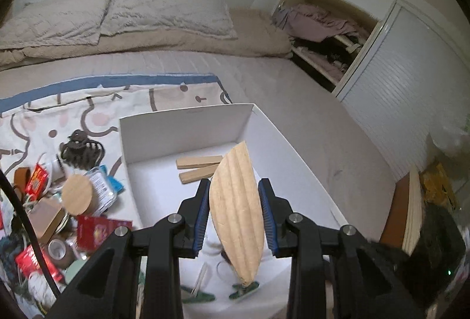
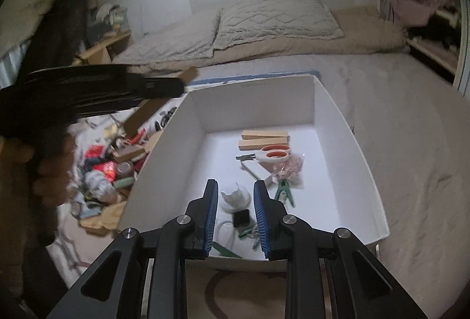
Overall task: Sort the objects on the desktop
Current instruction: 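Lower the wooden leaf piece into the box and open the left tool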
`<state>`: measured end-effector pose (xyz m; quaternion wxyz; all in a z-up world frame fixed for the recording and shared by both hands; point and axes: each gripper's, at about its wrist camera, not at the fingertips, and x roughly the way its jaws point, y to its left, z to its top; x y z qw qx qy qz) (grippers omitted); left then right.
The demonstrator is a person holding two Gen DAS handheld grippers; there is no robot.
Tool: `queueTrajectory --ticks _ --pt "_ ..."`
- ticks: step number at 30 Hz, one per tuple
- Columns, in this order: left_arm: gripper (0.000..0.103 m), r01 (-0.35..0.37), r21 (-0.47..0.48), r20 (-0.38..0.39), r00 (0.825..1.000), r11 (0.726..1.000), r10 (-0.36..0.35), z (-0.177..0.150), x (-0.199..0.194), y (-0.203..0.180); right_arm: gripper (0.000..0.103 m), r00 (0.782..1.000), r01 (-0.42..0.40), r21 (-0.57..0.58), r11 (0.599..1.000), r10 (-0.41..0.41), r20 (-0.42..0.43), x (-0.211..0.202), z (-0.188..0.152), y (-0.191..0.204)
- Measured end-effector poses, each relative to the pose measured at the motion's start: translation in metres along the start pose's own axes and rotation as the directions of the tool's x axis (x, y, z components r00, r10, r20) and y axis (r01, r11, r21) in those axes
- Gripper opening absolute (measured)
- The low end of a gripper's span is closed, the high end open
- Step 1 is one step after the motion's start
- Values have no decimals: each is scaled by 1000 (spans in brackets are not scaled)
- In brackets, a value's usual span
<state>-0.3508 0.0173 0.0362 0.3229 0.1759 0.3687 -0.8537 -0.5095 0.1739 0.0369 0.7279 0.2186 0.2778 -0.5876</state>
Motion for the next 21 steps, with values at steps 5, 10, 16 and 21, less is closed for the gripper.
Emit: queueTrajectory --ticks 5,10,16,21 --pt "33 -38 4 -115 993 999 38 18 37 -3 25 999 35 -22 999 -35 28 -3 -2 -5" --pt "33 -156 18 -218 963 988 156 16 78 -5 25 999 -29 7 1000 29 16 -1 -6 -13" --pt "33 -315 139 -305 888 939 343 9 121 -5 25 1000 -23 0 1000 23 18 -3 -12 -16" --pt "33 -358 195 -377 832 913 407 5 143 6 25 999 -30 6 1000 29 20 -6 -17 -18"
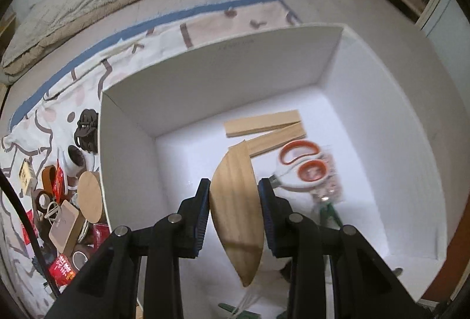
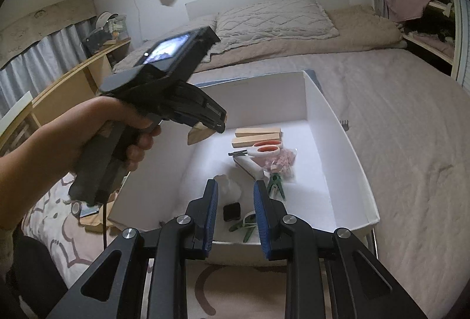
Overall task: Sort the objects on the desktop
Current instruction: 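Lower the wooden leaf piece into the box and open the left tool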
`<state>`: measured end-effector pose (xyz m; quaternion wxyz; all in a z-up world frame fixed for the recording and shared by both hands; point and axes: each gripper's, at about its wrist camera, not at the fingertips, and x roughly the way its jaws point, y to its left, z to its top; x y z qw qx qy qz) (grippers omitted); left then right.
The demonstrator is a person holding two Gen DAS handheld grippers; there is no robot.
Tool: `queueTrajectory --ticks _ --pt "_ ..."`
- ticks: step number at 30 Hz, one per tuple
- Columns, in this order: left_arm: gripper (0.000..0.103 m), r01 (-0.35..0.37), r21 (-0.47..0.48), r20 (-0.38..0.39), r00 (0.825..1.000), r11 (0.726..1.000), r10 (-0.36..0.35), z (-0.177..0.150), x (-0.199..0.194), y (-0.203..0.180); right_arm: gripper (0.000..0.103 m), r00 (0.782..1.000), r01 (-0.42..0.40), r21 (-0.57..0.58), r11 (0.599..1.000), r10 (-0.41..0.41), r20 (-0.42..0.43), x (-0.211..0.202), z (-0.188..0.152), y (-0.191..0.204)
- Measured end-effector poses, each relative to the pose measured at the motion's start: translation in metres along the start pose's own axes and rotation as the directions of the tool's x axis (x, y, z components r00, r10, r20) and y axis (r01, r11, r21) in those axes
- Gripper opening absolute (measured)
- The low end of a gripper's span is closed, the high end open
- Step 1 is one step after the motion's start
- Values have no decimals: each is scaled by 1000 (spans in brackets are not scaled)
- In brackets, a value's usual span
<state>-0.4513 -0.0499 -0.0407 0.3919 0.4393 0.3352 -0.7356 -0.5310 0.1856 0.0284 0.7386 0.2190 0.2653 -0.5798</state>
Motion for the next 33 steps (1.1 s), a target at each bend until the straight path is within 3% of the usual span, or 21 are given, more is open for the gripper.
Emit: queueTrajectory --ticks 15,33 --pt "33 -93 46 -177 979 995 100 -3 52 0 25 998 -58 34 998 57 22 -10 2 0" --pt "33 -70 78 -247 965 995 87 -16 76 4 25 998 -60 61 996 58 35 -16 4 -5"
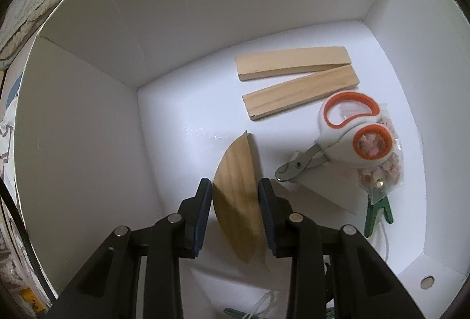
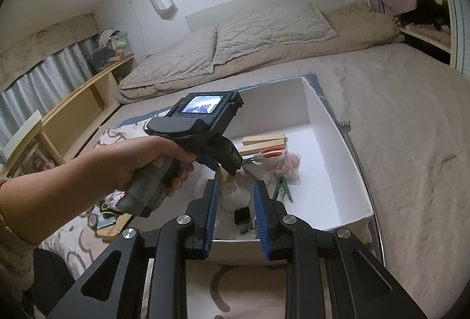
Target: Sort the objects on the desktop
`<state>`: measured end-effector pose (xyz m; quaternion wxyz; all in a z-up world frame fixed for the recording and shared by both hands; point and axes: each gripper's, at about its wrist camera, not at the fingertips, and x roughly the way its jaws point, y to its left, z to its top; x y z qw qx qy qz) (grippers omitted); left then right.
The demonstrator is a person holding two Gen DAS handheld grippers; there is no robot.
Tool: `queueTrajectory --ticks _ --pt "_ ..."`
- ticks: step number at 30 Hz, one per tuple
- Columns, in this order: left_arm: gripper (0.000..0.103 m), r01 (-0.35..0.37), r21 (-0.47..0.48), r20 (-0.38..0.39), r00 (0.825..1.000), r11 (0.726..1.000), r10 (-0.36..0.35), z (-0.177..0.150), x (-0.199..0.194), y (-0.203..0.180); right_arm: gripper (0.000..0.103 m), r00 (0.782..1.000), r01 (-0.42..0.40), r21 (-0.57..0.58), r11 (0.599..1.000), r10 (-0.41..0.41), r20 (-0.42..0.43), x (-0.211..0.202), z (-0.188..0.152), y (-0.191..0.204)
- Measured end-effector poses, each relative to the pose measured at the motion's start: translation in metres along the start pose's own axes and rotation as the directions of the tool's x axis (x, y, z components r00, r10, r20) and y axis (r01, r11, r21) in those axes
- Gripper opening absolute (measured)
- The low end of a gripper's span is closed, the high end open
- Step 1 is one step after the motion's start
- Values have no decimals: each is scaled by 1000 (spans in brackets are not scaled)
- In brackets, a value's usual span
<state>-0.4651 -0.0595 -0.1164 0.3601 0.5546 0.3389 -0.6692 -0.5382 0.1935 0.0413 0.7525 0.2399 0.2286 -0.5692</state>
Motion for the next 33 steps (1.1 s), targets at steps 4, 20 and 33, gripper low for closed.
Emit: queueTrajectory --ticks 4,20,33 --pt "33 -5 5 -4 1000 1000 5 -1 1 -1 25 1000 2 6 1000 -2 -5 1 0 -1" --pt "59 46 20 54 997 999 -47 -15 -25 -3 25 997 73 -6 997 -73 6 -2 3 2" --pt "70 159 27 188 969 987 -162 -50 -90 6 25 990 127 -21 992 -126 65 -10 14 16"
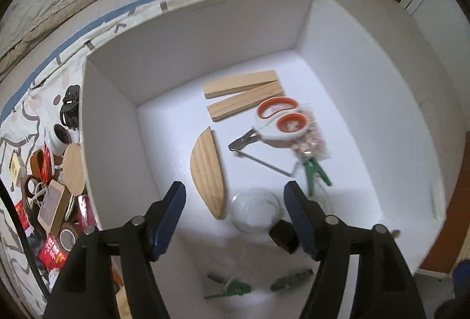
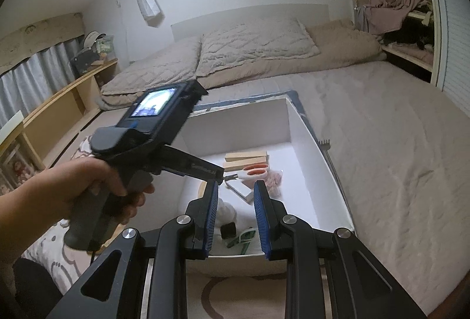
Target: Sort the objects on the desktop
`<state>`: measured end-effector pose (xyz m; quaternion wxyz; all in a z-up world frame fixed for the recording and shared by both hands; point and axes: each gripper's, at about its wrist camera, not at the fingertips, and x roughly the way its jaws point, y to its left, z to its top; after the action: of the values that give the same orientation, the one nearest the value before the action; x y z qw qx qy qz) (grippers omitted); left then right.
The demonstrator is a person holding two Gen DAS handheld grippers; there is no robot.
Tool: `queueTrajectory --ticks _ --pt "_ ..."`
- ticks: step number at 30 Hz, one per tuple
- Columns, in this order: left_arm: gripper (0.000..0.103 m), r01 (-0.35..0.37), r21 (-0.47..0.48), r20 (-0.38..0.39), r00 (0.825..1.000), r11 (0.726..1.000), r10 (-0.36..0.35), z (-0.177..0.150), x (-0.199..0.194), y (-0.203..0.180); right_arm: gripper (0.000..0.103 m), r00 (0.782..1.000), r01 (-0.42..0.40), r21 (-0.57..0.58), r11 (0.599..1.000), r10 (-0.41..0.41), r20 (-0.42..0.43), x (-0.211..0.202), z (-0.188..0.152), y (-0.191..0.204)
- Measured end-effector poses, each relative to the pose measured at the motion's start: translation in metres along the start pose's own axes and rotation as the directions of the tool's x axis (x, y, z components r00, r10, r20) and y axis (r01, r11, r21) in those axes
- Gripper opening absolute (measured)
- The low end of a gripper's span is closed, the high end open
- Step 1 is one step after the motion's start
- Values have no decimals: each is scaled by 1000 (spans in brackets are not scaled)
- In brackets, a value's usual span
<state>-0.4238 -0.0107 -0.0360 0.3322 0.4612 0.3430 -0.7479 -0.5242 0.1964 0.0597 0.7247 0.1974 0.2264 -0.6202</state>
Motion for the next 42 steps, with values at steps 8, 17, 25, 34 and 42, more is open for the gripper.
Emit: queueTrajectory --ticks 8,17,25,34,42 --pt "74 31 -11 96 995 999 -30 -13 -27 -9 25 999 22 -4 1000 -22 35 -8 2 10" --pt "82 32 -1 225 974 999 -31 -42 -66 2 25 995 71 14 997 -72 65 -15 2 20" --pt "93 48 -15 336 941 999 -41 -73 -101 20 81 992 79 -24 997 -76 102 -25 0 37" --pt "102 125 8 478 871 992 -113 -107 -148 35 98 981 106 -81 991 -91 172 -44 3 65" --pt "102 74 59 614 784 996 -94 -142 -191 35 103 979 96 -71 993 -82 186 -58 10 81"
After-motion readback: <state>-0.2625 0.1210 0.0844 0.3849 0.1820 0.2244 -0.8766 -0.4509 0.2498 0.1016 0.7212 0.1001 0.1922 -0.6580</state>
